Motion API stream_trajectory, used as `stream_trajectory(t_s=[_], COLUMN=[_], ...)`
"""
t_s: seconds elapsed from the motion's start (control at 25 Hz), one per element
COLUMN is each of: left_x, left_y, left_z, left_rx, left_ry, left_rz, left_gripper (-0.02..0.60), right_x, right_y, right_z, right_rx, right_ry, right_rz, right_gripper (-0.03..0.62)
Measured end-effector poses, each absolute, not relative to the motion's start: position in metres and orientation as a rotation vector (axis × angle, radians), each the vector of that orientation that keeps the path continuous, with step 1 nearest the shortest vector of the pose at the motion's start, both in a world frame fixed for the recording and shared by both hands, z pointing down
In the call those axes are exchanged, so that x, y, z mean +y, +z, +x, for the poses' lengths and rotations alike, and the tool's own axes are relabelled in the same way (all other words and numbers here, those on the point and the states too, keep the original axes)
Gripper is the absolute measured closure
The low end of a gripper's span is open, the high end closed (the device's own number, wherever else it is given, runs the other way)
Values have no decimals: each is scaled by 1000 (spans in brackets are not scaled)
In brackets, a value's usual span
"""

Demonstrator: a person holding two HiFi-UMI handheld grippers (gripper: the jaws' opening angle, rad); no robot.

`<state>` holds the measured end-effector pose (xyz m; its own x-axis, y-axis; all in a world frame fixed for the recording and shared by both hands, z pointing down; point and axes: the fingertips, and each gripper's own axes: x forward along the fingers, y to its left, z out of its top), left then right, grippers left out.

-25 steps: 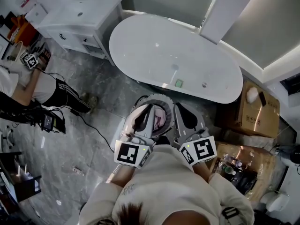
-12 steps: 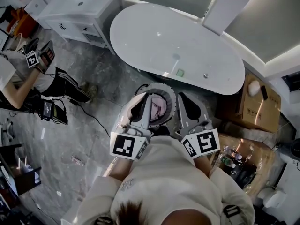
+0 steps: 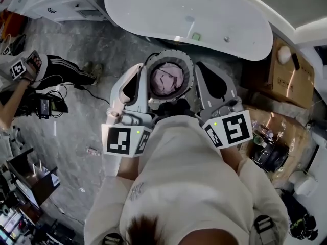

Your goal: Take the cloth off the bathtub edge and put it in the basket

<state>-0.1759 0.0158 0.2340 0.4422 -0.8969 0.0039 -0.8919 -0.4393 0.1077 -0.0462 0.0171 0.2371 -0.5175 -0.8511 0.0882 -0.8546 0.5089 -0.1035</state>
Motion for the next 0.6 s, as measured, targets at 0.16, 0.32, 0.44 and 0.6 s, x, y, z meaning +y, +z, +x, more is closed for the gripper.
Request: stream_trajectory(t_s=[0.16,0.32,0.44,0.6], left_x=[17,22,25,25], left_y=[232,231,231,228], left_z=[-168,-163,-162,-159], left_rx=[-1591,-1575,-1569,-1563], left_ry=[-64,-58,-59,-64], left_rz=[2614,2630,2635,2647], left_gripper=[580,580,580,580], right_x=[21,27,31,32], right_y=[239,242,242,240], right_z=[-40,-38,-39,-39], right_rx=[-2701,-2698,-2700,-2703], right_ry=[216,225,225,221], right_rz=[1531,1528,1529,1533], right_gripper=[597,597,597,597])
